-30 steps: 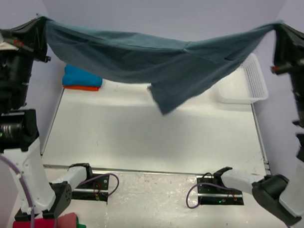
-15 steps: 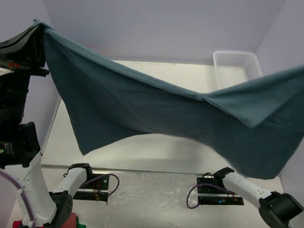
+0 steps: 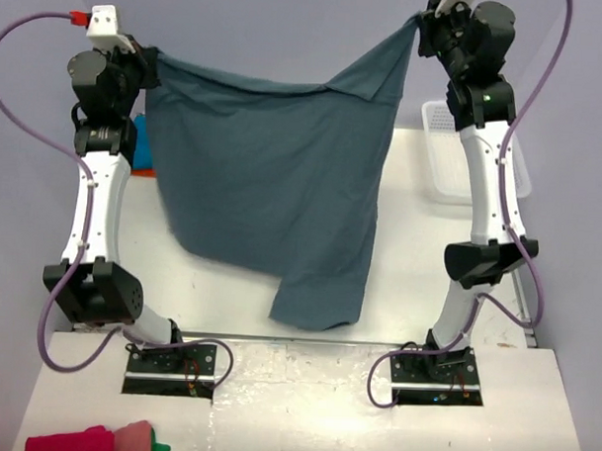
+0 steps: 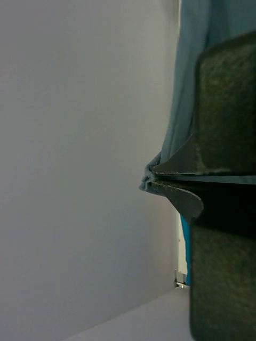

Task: Fold and stack the t-shirts
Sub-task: Flatten out the tshirt

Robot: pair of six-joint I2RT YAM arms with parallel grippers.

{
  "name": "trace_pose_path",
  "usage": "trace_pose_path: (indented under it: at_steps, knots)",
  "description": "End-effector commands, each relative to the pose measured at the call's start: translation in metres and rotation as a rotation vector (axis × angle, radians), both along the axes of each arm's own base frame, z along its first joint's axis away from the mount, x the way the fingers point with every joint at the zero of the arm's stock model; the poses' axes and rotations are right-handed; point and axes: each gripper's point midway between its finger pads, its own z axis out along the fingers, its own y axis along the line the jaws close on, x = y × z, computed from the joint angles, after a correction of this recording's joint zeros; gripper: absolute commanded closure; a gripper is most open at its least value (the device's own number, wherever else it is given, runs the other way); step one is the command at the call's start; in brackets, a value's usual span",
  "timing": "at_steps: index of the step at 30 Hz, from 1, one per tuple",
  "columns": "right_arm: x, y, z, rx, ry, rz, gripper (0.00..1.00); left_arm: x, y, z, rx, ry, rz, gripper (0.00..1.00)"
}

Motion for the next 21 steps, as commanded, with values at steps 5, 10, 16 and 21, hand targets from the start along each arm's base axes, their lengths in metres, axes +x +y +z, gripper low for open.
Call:
trace_pose_path:
  at_steps: [5, 10, 16, 21]
  knots:
    - [-0.064, -0.017, 0.086, 0.031, -0.203, 0.013, 1.00, -0.008, 0.004, 0.083, 0.081, -0.224, 0.050, 1.00]
    - [-0.110, -0.022, 0.096, 0.012, -0.210, 0.014, 1.00, -0.033, -0.004, 0.090, 0.083, -0.227, 0.055, 1.00]
    - [-0.224, -0.028, 0.135, 0.000, -0.332, 0.025, 1.00, -0.113, -0.021, 0.114, 0.068, -0.242, 0.005, 1.00]
    - [-0.341, -0.036, 0.165, 0.029, -0.471, 0.110, 1.00, -0.217, -0.039, 0.157, 0.076, -0.344, -0.044, 1.00]
